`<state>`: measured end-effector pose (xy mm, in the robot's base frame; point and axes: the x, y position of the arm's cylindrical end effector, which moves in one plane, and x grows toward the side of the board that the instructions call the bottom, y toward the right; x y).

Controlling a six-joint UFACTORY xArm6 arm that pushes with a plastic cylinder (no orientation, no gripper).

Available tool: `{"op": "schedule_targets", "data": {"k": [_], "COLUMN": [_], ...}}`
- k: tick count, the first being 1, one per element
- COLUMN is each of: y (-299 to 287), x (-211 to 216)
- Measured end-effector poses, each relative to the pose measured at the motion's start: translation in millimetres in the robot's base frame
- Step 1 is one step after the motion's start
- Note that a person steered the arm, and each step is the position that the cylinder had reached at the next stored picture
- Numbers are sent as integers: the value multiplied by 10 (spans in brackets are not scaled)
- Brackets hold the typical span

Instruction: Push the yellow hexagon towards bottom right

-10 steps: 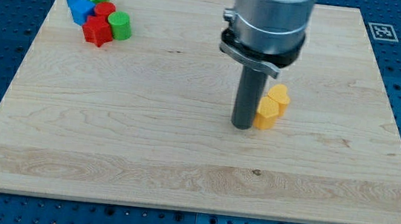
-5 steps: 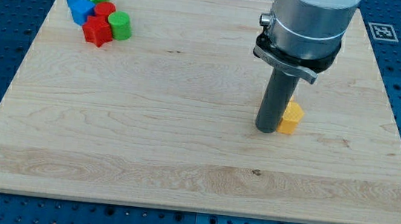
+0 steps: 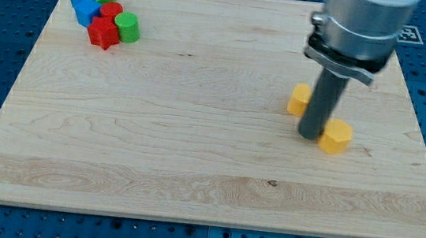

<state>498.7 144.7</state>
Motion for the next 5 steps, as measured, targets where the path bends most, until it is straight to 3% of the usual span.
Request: {"op": "schedule_targets", "data": {"k": [1, 3, 4, 5], "y": [350, 347, 141, 343], "x": [280, 351, 86, -151]}}
